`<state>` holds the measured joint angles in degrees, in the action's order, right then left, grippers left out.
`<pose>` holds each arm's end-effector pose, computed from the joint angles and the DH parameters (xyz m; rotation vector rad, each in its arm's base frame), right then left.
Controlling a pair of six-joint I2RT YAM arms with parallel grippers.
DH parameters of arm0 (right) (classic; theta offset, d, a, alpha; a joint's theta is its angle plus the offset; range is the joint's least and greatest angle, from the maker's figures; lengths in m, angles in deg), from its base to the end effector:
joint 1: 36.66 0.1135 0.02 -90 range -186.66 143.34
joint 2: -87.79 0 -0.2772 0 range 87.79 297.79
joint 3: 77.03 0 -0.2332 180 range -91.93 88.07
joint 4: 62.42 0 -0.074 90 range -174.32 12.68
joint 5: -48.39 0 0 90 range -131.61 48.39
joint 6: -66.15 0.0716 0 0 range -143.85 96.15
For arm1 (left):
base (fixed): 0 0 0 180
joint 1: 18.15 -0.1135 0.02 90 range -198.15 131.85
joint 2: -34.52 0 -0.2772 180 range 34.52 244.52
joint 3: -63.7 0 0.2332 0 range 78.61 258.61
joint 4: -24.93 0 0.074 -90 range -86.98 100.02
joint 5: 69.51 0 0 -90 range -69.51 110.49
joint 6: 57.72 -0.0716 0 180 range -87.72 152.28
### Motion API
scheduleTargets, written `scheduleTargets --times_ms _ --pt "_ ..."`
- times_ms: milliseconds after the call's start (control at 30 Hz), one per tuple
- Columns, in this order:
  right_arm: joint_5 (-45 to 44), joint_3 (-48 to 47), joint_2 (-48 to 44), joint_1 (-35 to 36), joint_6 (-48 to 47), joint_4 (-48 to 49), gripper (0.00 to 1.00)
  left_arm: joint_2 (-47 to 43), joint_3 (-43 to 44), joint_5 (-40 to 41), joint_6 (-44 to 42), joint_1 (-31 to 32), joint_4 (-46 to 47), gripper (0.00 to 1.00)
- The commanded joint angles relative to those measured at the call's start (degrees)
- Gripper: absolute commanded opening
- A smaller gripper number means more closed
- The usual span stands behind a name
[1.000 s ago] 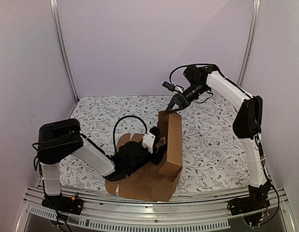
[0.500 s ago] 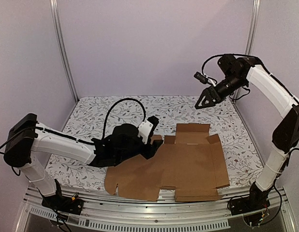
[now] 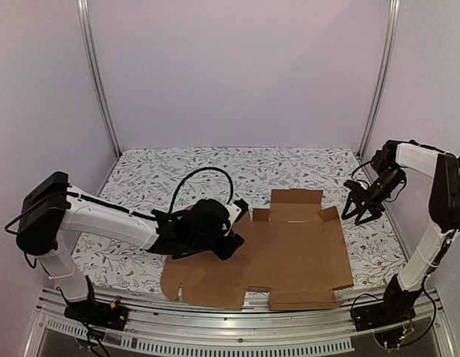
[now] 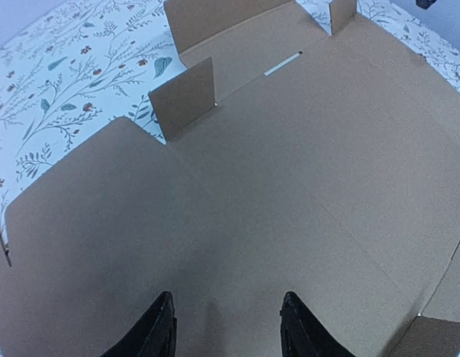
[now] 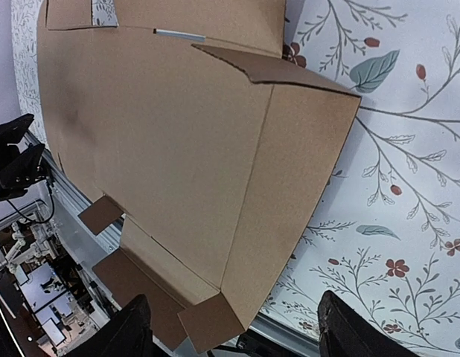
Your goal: Fold the paper box
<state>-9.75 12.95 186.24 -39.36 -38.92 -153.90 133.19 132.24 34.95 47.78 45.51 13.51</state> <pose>0.2697 0.0251 0.2207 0.2441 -2.9264 -0.8672 0.1805 -0.3243 0.1754 0.8195 2.1560 -0.4350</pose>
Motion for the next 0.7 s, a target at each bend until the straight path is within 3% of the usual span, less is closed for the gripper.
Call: scheduleTargets --times_ms 0,667 --pt "1.1 1.5 4.1 0.3 -1.4 -0.6 0.74 -0.4 1.2 0.9 1.5 0.4 -1.9 0.48" --pt "0.3 3.3 18.8 2.3 -1.8 1.2 0.63 -10.9 -3.5 9.2 -2.8 -1.4 -3.3 0.49"
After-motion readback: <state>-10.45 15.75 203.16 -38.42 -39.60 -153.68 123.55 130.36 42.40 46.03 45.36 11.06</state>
